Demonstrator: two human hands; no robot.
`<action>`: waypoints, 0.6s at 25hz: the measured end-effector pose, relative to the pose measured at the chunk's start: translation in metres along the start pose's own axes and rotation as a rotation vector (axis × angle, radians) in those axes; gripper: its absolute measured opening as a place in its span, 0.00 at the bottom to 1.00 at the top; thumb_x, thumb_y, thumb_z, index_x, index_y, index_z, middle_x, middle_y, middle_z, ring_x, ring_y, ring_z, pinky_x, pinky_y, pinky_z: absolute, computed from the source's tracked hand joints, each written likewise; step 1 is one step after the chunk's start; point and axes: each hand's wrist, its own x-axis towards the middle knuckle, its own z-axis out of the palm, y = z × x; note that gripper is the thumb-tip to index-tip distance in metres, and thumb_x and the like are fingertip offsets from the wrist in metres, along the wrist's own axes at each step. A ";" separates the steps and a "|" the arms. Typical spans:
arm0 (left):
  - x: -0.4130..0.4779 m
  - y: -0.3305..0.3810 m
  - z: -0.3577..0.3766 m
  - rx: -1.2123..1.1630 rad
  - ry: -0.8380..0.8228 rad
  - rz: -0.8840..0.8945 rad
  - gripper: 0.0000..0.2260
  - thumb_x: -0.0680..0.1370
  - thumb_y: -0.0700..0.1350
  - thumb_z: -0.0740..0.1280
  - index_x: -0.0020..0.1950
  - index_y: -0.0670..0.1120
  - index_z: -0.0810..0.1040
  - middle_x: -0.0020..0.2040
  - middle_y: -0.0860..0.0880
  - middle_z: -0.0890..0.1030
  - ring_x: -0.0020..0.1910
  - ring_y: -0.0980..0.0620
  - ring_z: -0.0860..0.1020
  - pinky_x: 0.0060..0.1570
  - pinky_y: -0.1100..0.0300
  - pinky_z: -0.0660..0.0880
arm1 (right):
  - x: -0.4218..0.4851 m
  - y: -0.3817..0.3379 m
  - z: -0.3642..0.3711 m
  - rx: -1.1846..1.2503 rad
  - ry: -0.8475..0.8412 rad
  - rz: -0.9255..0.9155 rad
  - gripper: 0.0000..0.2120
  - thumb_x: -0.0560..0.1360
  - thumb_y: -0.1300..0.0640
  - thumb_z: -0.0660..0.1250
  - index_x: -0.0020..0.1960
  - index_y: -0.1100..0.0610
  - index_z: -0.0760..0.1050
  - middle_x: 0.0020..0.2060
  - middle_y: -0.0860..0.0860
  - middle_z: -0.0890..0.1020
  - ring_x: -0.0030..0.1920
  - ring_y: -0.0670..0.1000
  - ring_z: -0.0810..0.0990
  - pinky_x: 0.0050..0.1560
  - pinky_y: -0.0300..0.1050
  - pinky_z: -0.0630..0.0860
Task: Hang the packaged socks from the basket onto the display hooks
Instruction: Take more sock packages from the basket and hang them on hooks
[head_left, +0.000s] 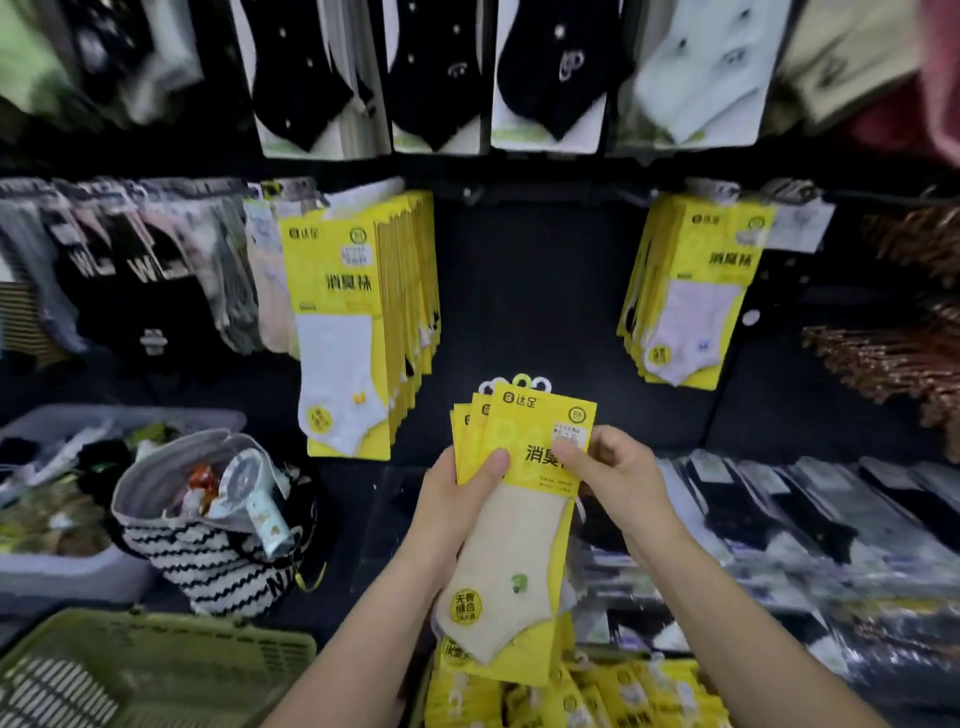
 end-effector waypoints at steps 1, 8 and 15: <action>0.006 0.005 0.000 0.006 -0.005 0.018 0.19 0.66 0.56 0.72 0.53 0.49 0.78 0.47 0.51 0.85 0.45 0.50 0.84 0.37 0.60 0.79 | 0.007 -0.005 0.003 -0.002 0.013 -0.019 0.03 0.70 0.60 0.73 0.42 0.56 0.79 0.36 0.49 0.85 0.37 0.44 0.83 0.36 0.37 0.79; 0.047 0.043 -0.010 0.128 0.016 0.182 0.08 0.73 0.53 0.66 0.50 0.53 0.78 0.45 0.57 0.84 0.44 0.62 0.82 0.38 0.71 0.75 | 0.047 -0.042 0.010 -0.006 -0.038 -0.079 0.06 0.72 0.63 0.70 0.48 0.57 0.79 0.40 0.50 0.86 0.41 0.48 0.85 0.39 0.39 0.80; 0.046 0.095 -0.030 0.191 0.239 0.436 0.03 0.75 0.51 0.66 0.48 0.56 0.77 0.45 0.62 0.83 0.47 0.66 0.79 0.44 0.69 0.74 | 0.070 -0.095 0.037 -0.073 -0.030 -0.241 0.04 0.77 0.60 0.64 0.50 0.55 0.77 0.45 0.50 0.84 0.44 0.46 0.83 0.44 0.41 0.80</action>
